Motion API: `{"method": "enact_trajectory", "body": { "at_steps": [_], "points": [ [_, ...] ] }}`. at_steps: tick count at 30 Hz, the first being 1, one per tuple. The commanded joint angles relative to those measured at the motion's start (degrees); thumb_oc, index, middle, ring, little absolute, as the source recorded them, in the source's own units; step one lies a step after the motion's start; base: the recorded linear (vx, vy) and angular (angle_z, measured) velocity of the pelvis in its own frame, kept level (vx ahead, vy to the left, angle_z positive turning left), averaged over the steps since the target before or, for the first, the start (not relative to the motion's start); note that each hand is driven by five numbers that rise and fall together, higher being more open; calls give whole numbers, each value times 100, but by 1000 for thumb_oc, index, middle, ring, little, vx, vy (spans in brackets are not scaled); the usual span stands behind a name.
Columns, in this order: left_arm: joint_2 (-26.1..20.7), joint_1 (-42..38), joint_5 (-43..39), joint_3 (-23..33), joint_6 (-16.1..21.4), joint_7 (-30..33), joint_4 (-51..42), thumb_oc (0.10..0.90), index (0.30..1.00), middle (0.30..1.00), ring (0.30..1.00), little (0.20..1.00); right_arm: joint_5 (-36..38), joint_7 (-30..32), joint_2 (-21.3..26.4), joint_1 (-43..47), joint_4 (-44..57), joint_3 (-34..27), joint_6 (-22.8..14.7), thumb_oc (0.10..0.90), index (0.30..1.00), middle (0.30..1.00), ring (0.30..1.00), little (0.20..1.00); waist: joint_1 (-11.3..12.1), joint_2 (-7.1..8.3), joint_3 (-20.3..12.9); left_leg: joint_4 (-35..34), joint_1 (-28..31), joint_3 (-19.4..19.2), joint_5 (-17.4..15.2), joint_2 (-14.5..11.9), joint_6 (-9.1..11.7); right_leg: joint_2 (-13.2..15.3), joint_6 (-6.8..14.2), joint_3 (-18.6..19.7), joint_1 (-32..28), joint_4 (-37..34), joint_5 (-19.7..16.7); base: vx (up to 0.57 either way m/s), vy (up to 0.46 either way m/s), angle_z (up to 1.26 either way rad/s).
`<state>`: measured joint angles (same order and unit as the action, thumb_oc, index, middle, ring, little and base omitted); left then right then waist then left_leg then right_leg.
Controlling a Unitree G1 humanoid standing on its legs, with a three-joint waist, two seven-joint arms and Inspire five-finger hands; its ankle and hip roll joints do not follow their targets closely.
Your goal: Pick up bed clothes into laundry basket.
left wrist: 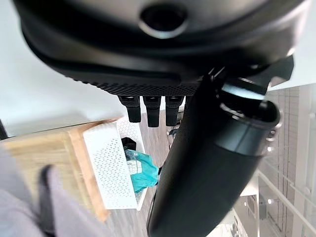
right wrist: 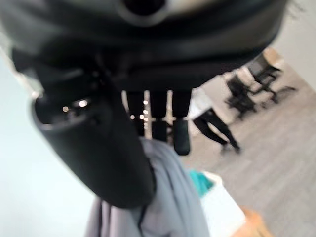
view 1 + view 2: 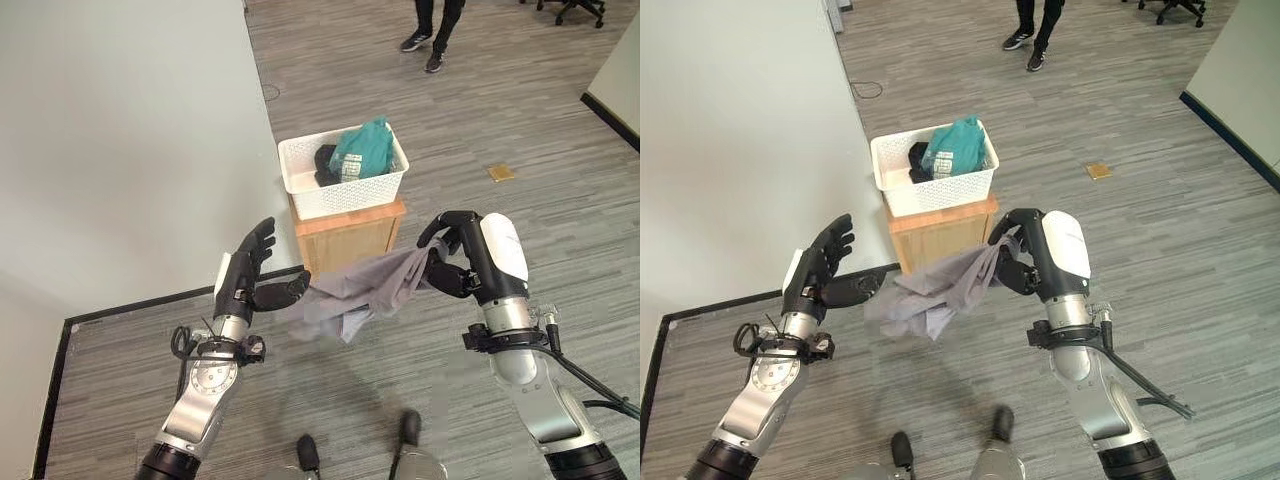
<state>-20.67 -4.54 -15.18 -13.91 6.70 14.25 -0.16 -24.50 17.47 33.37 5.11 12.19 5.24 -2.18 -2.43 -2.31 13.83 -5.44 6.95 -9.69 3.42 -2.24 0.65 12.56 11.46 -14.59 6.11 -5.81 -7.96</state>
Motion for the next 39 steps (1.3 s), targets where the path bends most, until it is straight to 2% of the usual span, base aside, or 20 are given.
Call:
{"method": "enact_trajectory", "body": {
  "at_steps": [1,4,5,6,7,8,9,11,15,16,18,19,22,26,30,31,33,36,37,39],
  "points": [
    [-85,-330,107,194,687,1,-762,800,900,900,900,900,-291,619,331,1035,875,-586,-325,400,300,300,300,300,-94,-122,-373,44,488,-494,-1079,-196,177,-259,-88,-115,56,123,697,419,-261,69],
    [26,-290,67,146,660,-7,-721,800,900,900,900,900,-239,573,392,1166,770,-462,-316,400,300,300,300,300,-83,-132,-488,818,542,-358,-1334,-260,278,-224,-244,-214,-307,115,631,376,-288,55],
    [127,-276,-120,109,640,-9,-669,800,900,900,900,900,-158,525,490,1289,586,-332,-255,400,300,300,300,300,-6,-178,-484,2093,143,-267,-1018,-481,471,-306,-434,-344,-699,81,847,336,-322,41],
    [127,-280,-121,114,640,-10,-669,800,900,900,900,900,-156,529,493,1301,578,-327,-257,400,300,300,300,300,-25,-170,-489,2136,92,-245,-1013,-478,472,-297,-444,-360,-681,81,834,365,-401,46],
    [172,-277,-239,78,623,-23,-670,800,900,900,900,900,-82,514,593,1407,438,-287,-201,400,300,300,300,300,62,-148,-417,3367,-366,-195,-567,-639,661,-363,-635,-459,-990,81,1107,120,-180,29],
    [170,-284,-239,80,622,-23,-671,800,900,900,900,900,-79,517,595,1417,431,-288,-203,400,300,300,300,300,48,-140,-420,3396,-410,-178,-553,-633,657,-354,-643,-472,-970,81,1092,331,-377,19],
    [186,-313,-273,86,622,27,-691,800,900,900,900,900,7,533,685,1501,268,-263,-133,400,300,300,300,300,119,-34,-353,4299,-759,-350,-270,-787,716,-369,-791,-522,-1204,81,1289,349,-290,-2],
    [187,-315,-279,91,615,61,-692,800,900,900,900,900,24,506,697,1510,177,-252,-84,400,300,300,300,300,163,-40,-304,4504,-911,-519,-283,-983,699,-420,-846,-557,-1338,81,1389,304,-212,1],
    [218,-206,-304,115,608,73,-746,800,900,900,900,900,73,538,662,1395,107,-369,-5,400,300,300,300,300,309,-54,-319,3543,-1303,-829,-668,-838,476,-407,-763,-608,-1610,81,1553,276,1,18],
    [236,-137,-301,102,591,44,-742,800,900,900,900,900,57,616,625,1405,85,-388,-18,400,300,300,300,300,378,-148,-383,2308,-1383,-913,-649,-574,383,-472,-656,-606,-1725,81,1661,303,103,8],
    [254,-95,-293,91,594,34,-750,800,900,900,900,900,56,631,585,1417,97,-386,-29,400,300,300,300,300,405,-190,-406,1649,-1290,-919,-403,-465,397,-484,-623,-604,-1815,81,1708,321,94,12],
    [263,-22,-254,81,599,25,-781,800,900,900,900,900,119,831,482,1536,124,-431,-100,400,300,300,300,300,468,-314,-434,788,-1358,-931,203,-539,545,-599,-581,-641,-2008,81,1834,397,69,0],
    [260,105,-208,73,605,21,-848,800,900,900,900,900,223,1036,330,1645,358,-592,-191,400,300,300,300,300,536,-373,-480,213,-1404,-993,389,-602,520,-682,-569,-659,-2314,81,1984,448,73,-12],
    [225,162,-298,6,575,65,-898,800,900,900,900,900,178,1243,206,1918,490,-634,-179,400,300,300,300,300,672,-241,-780,73,-1142,-813,384,-367,374,-562,-461,-484,-2596,81,1991,396,72,-9],
    [137,68,-304,-91,524,46,-868,800,900,900,900,900,141,1391,294,2115,512,-745,-128,400,300,300,300,300,756,-70,-901,55,-851,-979,141,-192,178,-228,-237,-483,-2446,924,1878,377,124,-4],
    [135,-58,-238,-191,509,55,-792,800,900,900,900,900,72,1459,493,2298,512,-848,-52,400,300,300,300,300,671,-70,-882,44,-633,-972,-78,-45,-2,156,19,-489,-2063,2059,1391,292,204,15],
    [116,-226,-116,-287,507,118,-731,800,900,900,900,900,-1,1574,692,2546,531,-941,16,400,300,300,300,300,525,-99,-801,44,-389,-909,-309,40,-138,444,153,-367,-1522,3129,838,258,190,21],
    [85,-381,-162,-338,552,134,-686,800,900,900,900,900,-14,1631,1011,2779,477,-973,47,400,300,300,300,300,389,-189,-693,44,-272,-828,-411,-31,-151,417,37,-247,-939,3605,1019,177,40,34],
    [65,-402,-255,-349,605,78,-701,800,900,900,900,900,31,1676,1418,2959,443,-1098,67,400,300,300,300,300,284,-169,-604,44,-187,-779,-453,-59,-93,296,-80,-237,-639,3149,1403,89,-49,33],
    [39,-419,-317,-314,637,-14,-654,800,900,900,900,900,125,1715,1737,3153,365,-1141,73,400,300,300,300,300,261,-153,-603,44,-155,-779,-473,-152,-22,164,-204,-341,-639,2504,1619,90,-106,35]
  ]
}}
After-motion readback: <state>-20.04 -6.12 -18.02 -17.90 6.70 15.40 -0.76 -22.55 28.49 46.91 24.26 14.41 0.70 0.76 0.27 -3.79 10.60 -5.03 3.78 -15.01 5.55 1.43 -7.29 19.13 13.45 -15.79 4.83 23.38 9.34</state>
